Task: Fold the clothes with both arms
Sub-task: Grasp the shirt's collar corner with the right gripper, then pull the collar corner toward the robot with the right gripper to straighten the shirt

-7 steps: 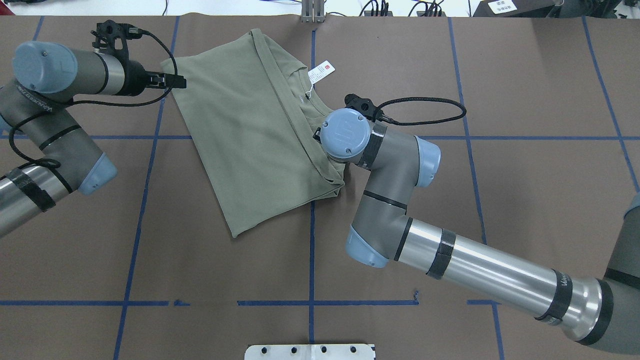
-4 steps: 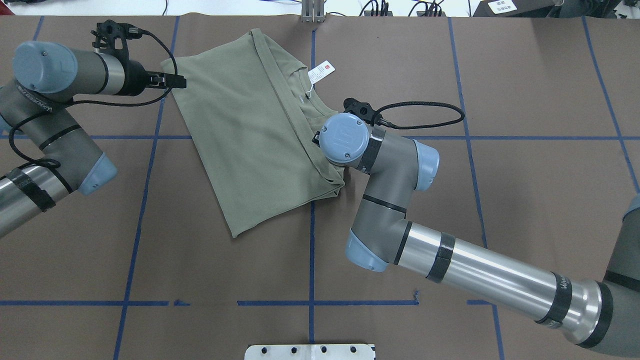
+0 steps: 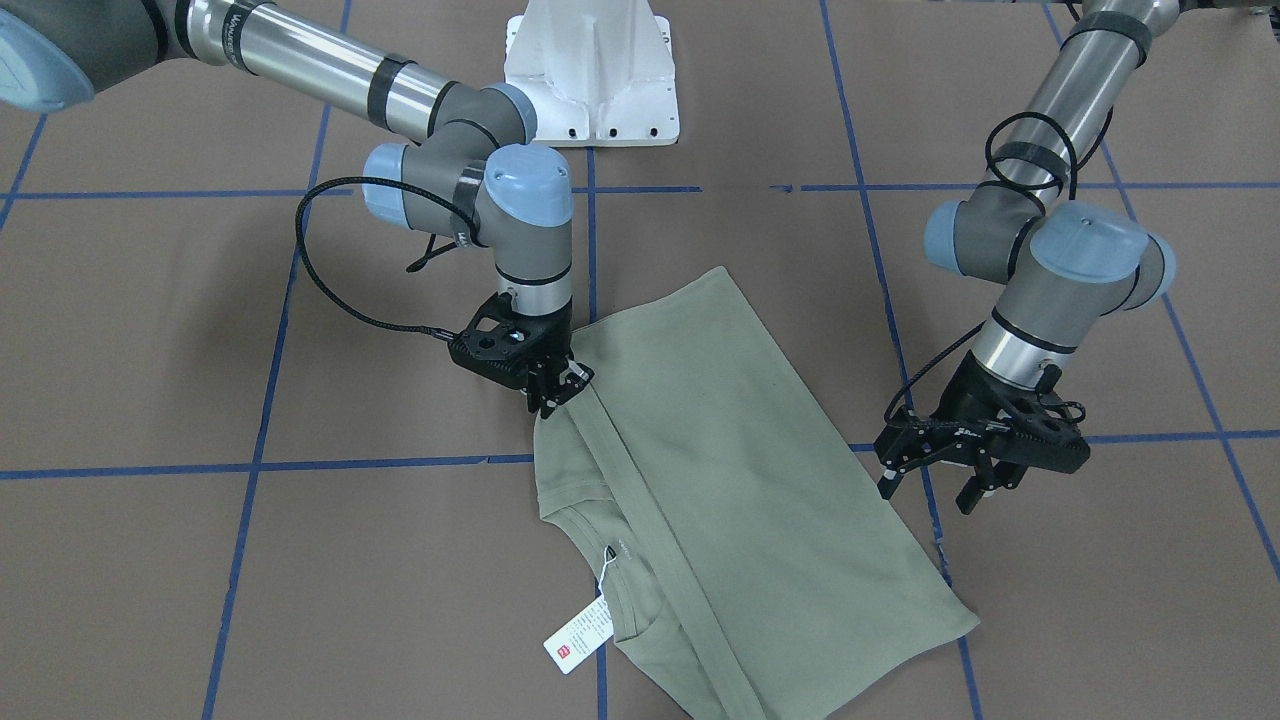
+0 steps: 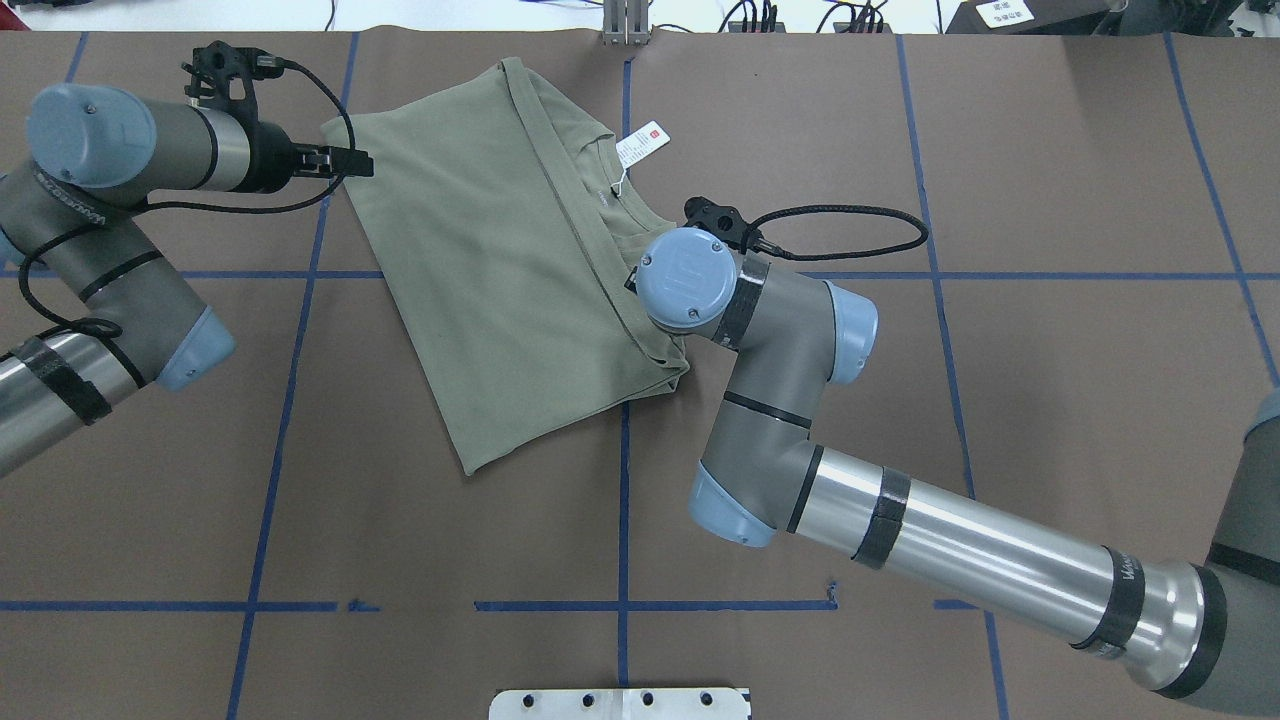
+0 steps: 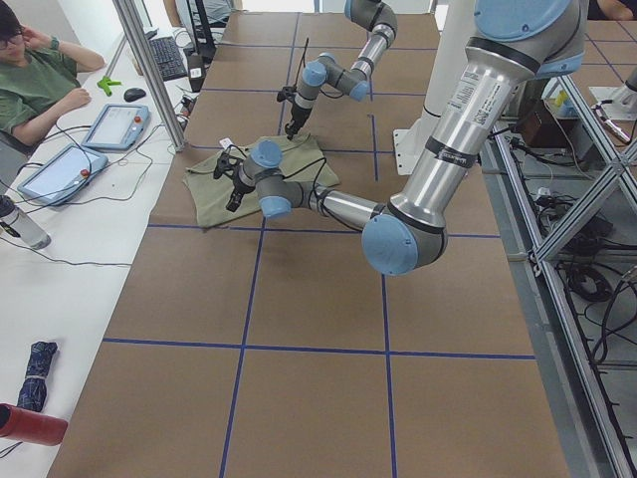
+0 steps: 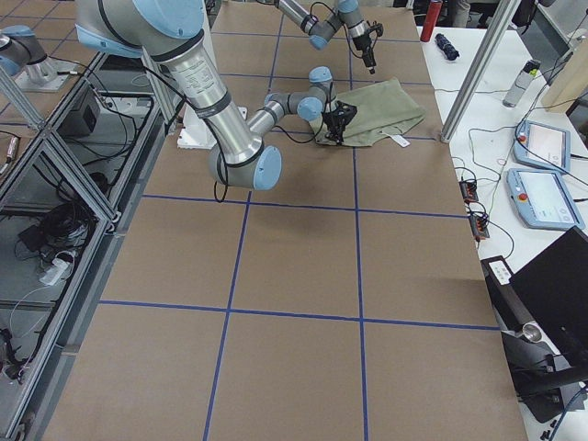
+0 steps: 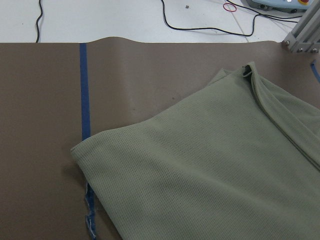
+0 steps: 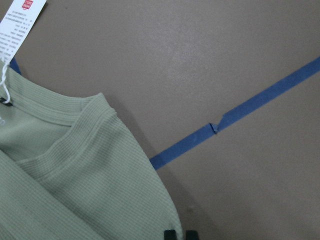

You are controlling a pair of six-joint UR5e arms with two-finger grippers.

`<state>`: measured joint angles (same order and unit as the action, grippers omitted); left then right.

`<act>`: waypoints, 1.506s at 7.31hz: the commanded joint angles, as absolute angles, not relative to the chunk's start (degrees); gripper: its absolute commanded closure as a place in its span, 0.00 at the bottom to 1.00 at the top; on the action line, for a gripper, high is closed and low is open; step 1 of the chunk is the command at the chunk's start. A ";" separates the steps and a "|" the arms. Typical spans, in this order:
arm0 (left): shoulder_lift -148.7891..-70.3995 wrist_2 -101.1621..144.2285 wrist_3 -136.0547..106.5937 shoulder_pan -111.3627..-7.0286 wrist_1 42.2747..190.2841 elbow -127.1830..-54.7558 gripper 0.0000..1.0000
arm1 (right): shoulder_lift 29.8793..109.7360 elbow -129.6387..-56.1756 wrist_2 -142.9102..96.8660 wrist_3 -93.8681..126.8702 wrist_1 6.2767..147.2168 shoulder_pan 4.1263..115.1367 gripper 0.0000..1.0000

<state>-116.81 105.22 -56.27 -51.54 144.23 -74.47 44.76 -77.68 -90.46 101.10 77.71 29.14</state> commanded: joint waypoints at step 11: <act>-116.89 105.29 -57.04 -51.33 144.40 -75.15 0.00 | 60.91 -111.10 -81.38 90.78 97.03 15.18 0.00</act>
